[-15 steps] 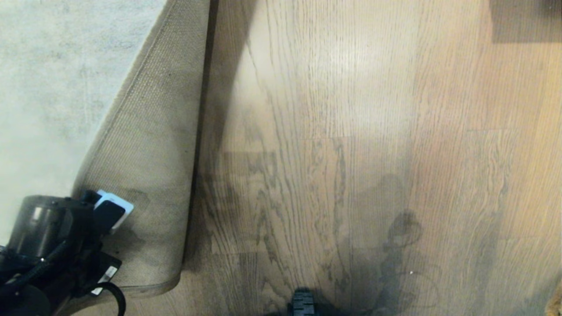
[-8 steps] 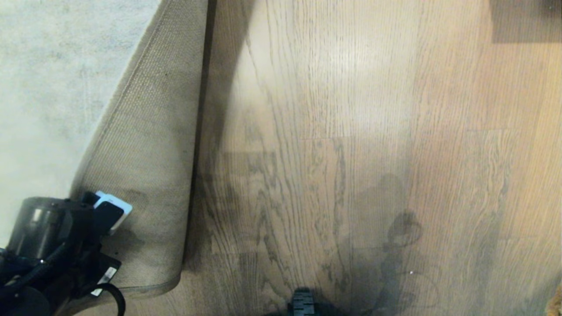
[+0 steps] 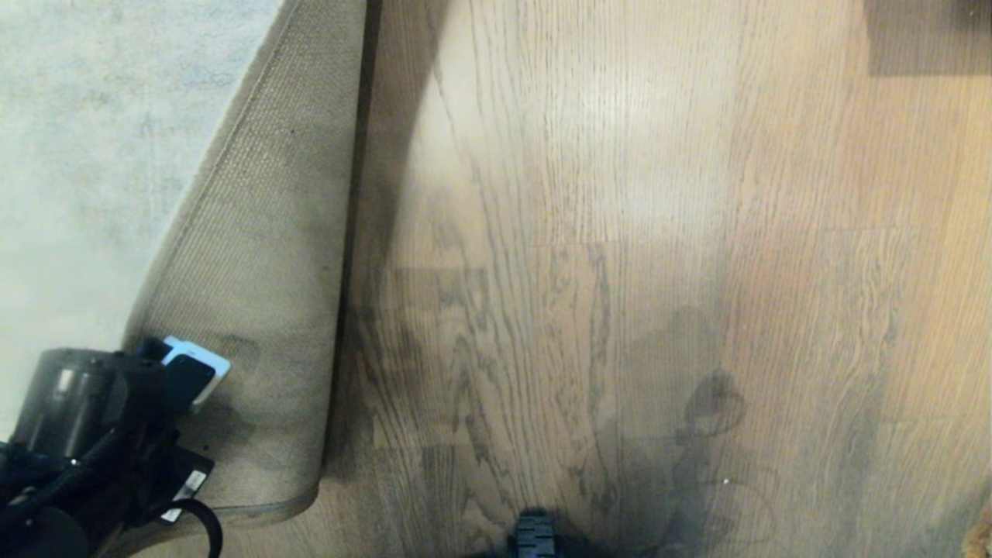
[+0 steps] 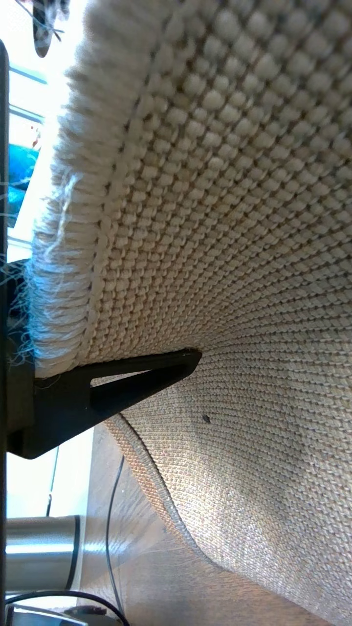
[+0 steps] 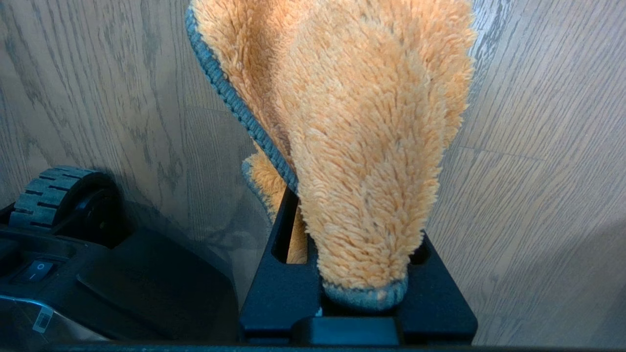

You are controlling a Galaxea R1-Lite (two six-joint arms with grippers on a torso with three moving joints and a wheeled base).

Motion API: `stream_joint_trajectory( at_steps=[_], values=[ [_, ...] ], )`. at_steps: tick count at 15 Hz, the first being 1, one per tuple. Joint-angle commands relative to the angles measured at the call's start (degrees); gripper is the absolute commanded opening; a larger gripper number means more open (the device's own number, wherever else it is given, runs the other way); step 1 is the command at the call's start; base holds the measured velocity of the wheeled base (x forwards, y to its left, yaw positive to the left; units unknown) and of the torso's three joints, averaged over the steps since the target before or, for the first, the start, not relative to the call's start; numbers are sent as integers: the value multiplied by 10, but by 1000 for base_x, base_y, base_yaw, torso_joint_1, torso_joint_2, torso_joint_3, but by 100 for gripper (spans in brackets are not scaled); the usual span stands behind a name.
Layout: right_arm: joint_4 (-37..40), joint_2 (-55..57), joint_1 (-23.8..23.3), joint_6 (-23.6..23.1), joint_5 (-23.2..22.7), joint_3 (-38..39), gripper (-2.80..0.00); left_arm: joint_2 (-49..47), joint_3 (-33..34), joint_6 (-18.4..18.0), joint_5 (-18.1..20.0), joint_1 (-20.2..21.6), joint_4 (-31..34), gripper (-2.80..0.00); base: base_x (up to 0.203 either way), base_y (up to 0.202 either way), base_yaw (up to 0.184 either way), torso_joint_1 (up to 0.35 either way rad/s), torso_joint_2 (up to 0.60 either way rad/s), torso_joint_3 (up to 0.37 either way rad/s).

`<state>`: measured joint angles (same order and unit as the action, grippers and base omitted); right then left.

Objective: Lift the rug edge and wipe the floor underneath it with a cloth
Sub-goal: Lay down the carpet

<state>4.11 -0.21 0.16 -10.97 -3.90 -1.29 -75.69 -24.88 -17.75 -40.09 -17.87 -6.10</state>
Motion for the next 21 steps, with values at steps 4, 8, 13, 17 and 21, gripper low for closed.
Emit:
stream_joint_trajectory(
  at_steps=[4, 8, 13, 17, 21],
  values=[
    [0, 2, 0, -1, -1, 1, -280, -1, 5, -1, -2, 0, -1, -280, 0, 0, 0, 0, 0, 0],
    [0, 2, -1, -1, -1, 0, -280, -2, 8, -1, -1, -1, -1, -280, 0, 0, 0, 0, 0, 0],
    [0, 2, 0, -1, -1, 1, -280, -8, 2, -1, 0, -8, -1, -280, 0, 0, 0, 0, 0, 0],
    [0, 2, 0, -1, -1, 0, -280, -8, 2, 0, 0, -13, -1, -280, 0, 0, 0, 0, 0, 0],
    [0, 2, 0, -1, -1, 0, -280, -8, 2, 0, -1, -13, -1, -280, 0, 0, 0, 0, 0, 0]
  ],
)
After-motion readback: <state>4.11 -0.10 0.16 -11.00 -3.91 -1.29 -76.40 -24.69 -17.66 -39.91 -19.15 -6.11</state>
